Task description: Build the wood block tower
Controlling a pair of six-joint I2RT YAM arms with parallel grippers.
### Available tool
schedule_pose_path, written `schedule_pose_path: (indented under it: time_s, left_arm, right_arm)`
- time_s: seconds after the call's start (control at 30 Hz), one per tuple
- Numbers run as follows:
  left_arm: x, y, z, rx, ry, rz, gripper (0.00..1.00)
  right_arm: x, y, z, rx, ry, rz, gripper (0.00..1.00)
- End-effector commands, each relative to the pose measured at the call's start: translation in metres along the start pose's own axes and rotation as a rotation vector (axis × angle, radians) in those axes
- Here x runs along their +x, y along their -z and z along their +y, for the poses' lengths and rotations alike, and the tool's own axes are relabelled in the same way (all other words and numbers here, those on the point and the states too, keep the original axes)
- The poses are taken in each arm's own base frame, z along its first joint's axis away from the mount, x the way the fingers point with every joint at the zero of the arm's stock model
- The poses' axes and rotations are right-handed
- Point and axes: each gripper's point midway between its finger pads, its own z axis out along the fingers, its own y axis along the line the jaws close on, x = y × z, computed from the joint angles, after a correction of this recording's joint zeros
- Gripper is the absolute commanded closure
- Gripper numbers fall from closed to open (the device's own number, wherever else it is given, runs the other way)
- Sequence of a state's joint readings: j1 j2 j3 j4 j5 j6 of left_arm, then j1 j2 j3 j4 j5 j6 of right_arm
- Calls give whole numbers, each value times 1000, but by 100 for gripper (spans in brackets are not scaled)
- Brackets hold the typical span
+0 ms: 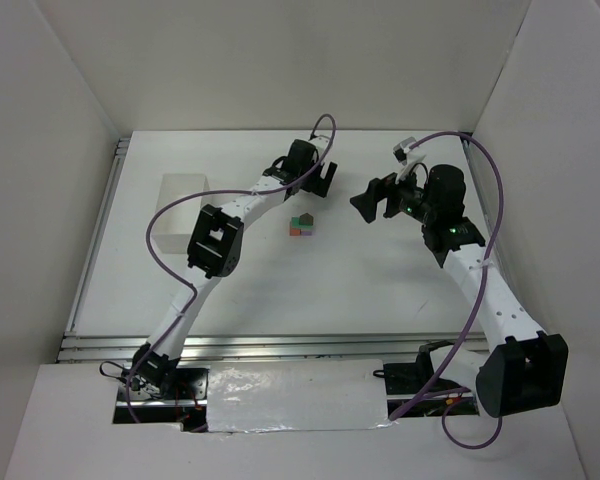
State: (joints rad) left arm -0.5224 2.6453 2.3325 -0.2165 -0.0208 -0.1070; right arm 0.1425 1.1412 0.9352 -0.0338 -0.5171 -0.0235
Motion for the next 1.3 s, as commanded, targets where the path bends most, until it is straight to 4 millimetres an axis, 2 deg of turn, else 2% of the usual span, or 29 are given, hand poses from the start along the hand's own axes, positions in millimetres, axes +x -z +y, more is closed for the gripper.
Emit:
schedule_pose_path:
  time_s: [0.0, 0.17, 0.3, 0.6, 0.67, 0.7, 0.73, 0.77, 0.8, 0.83, 0.87, 1.0, 1.03, 1.1, 1.13, 1.2, 1.27]
  left_arm:
    - [-34, -4, 7, -21, -17, -122, 1]
    - [-46, -7, 5, 23, -11, -170, 1]
    - [-48, -11, 12, 51, 37, -180, 18]
    - [-46, -13, -9, 34, -40, -174, 17]
    - [-39, -18, 1, 23, 25, -154, 19]
    - [-34, -19, -1, 60, 97, -139, 21]
    - [-7, -32, -2, 84, 128, -83, 24]
    - [-26, -26, 13, 24, 159, -109, 27]
    - [-19, -28, 15, 45, 182, -86, 27]
    - [-35, -21, 15, 53, 192, -138, 27]
    - [-10, -25, 21, 20, 217, -90, 28]
    - [-20, -21, 23, 30, 225, -98, 30]
    - [-12, -26, 23, 26, 226, -82, 30]
    - [-21, -21, 24, 20, 227, -96, 30]
    - [-6, -23, 24, 17, 227, -69, 31]
    - [-17, -17, 22, 21, 222, -99, 33]
    - [-11, -17, 15, 37, 203, -76, 33]
  right_arm:
    - [-14, 1, 1, -17, 15, -25, 0]
    - [-16, 4, 2, -22, 18, -32, 0]
    - [-18, 7, 0, -7, 23, -41, 0]
    - [-19, 10, -3, -9, 14, -36, 0]
    - [-22, 12, -1, -11, 17, -43, 0]
    - [-21, 13, -1, -12, 17, -42, 0]
    - [-23, 13, -2, -12, 19, -47, 0]
    - [-24, 14, -2, -9, 21, -51, 0]
    - [-26, 15, -2, -11, 24, -54, 0]
    - [-27, 16, -1, -16, 25, -59, 0]
    - [-28, 16, -2, -19, 25, -64, 0]
    - [-30, 18, 0, -39, 17, -69, 0]
    - [-31, 19, 0, -37, 15, -69, 0]
    - [-32, 20, -3, -26, 15, -74, 0]
    - [-31, 20, -1, -32, 13, -75, 0]
    - [-32, 20, -1, -37, 13, -79, 0]
    - [-32, 20, 0, -48, 14, -77, 0]
